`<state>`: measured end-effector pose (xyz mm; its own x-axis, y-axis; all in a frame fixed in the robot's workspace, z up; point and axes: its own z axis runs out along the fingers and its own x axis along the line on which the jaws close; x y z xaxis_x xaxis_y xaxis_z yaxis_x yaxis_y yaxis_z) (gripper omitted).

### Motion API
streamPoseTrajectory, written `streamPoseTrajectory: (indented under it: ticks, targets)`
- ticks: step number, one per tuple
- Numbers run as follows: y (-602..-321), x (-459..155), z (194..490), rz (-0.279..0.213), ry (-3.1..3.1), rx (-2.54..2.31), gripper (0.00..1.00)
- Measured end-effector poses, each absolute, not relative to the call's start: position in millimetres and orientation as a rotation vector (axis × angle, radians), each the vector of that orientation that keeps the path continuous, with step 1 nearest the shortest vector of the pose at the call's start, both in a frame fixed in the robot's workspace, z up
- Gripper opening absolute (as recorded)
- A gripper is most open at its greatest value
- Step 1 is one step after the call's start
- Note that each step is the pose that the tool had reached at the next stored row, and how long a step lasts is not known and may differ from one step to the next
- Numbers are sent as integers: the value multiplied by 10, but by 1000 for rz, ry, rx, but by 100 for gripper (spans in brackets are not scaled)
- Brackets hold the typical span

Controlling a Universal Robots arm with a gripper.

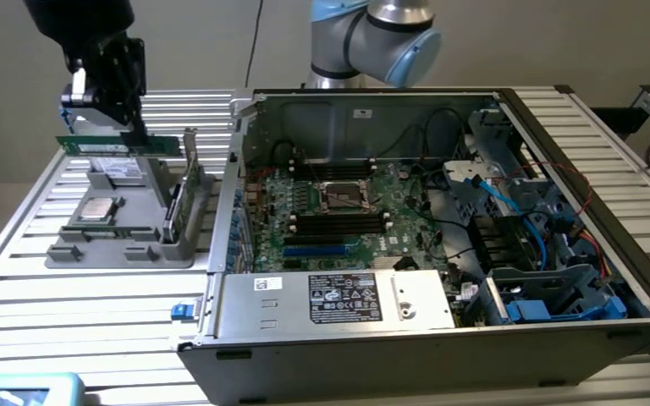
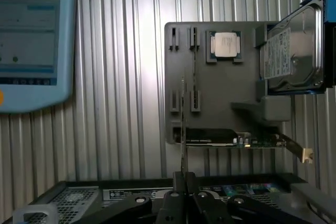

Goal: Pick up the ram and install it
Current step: 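Pick up the ram and move it above insertion slot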

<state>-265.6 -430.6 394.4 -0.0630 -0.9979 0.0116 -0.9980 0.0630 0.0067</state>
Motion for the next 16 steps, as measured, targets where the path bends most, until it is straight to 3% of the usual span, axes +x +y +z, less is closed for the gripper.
streamPoseTrajectory:
  ticks: [16]
  targets:
    - [-4307, -1931, 3989, 4, -2281, 2141, 12]
